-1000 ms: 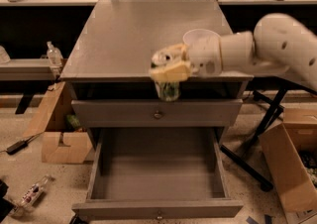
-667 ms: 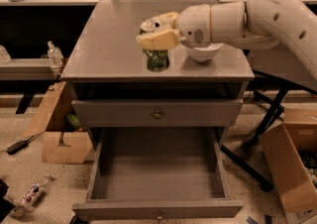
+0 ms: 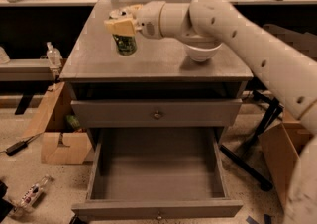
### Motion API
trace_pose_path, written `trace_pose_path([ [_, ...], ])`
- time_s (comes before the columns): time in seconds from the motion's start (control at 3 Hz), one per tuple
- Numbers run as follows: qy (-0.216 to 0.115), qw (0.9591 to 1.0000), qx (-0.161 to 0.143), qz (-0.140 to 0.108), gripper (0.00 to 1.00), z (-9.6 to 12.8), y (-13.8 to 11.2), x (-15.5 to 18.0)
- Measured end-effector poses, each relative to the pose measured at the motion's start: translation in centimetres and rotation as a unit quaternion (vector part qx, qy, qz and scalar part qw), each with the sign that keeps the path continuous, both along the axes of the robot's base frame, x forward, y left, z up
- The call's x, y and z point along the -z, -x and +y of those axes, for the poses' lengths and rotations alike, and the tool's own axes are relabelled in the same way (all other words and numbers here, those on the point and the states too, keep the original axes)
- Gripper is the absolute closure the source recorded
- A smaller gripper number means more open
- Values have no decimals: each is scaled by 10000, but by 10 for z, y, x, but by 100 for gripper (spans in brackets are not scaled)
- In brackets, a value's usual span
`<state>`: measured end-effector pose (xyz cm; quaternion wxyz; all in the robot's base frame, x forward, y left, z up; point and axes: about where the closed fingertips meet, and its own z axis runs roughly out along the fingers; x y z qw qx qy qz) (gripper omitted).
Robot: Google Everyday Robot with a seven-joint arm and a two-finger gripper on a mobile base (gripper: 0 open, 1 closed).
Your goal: Pick green can from middle drawer and place on counter
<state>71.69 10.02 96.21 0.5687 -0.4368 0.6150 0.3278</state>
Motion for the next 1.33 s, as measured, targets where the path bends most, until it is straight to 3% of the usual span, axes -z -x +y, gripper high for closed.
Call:
trace_pose_path([
  [0.33,88,9994,303,172,100,23,-33,34],
  [1.33,75,9996,233,171,27,33,-31,33],
])
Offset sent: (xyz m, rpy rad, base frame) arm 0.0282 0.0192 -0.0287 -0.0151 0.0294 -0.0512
